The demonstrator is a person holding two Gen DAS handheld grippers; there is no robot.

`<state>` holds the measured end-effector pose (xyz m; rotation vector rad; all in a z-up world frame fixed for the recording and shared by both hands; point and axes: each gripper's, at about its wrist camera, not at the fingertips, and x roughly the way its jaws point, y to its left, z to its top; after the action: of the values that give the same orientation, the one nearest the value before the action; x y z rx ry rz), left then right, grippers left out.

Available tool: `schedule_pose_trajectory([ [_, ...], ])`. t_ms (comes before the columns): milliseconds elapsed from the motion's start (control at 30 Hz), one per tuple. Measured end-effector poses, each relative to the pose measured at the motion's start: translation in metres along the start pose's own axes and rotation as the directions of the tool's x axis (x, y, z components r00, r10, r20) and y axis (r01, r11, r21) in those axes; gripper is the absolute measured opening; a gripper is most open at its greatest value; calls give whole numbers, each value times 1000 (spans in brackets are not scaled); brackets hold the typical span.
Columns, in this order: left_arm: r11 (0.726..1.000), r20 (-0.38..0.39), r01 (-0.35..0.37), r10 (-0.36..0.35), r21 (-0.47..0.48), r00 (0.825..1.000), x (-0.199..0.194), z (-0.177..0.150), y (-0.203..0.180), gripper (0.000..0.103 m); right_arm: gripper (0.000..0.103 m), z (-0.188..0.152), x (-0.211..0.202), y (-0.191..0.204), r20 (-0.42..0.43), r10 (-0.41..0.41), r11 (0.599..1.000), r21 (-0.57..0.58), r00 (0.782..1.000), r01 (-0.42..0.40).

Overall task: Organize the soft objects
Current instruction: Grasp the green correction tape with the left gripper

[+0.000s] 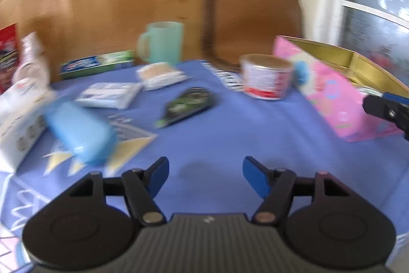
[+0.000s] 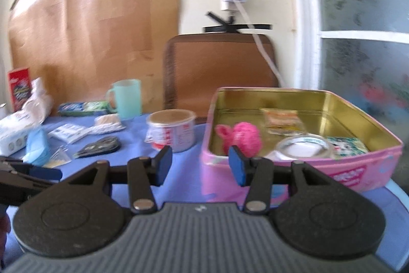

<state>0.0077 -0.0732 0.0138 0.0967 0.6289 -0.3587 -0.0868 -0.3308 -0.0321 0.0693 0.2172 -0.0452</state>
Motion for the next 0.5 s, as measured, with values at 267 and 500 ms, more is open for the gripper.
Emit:
schedule_pose_trajectory([
  [267,955,37,4,8,-296,999,-4,-9,77,66,52,17,62,52,-166,248,967,-13,954,-254],
  [500,893,106,72,-28,-444,994,-9,-17,104,67,71,24,154,114,-342,292,955,60,893,-289],
])
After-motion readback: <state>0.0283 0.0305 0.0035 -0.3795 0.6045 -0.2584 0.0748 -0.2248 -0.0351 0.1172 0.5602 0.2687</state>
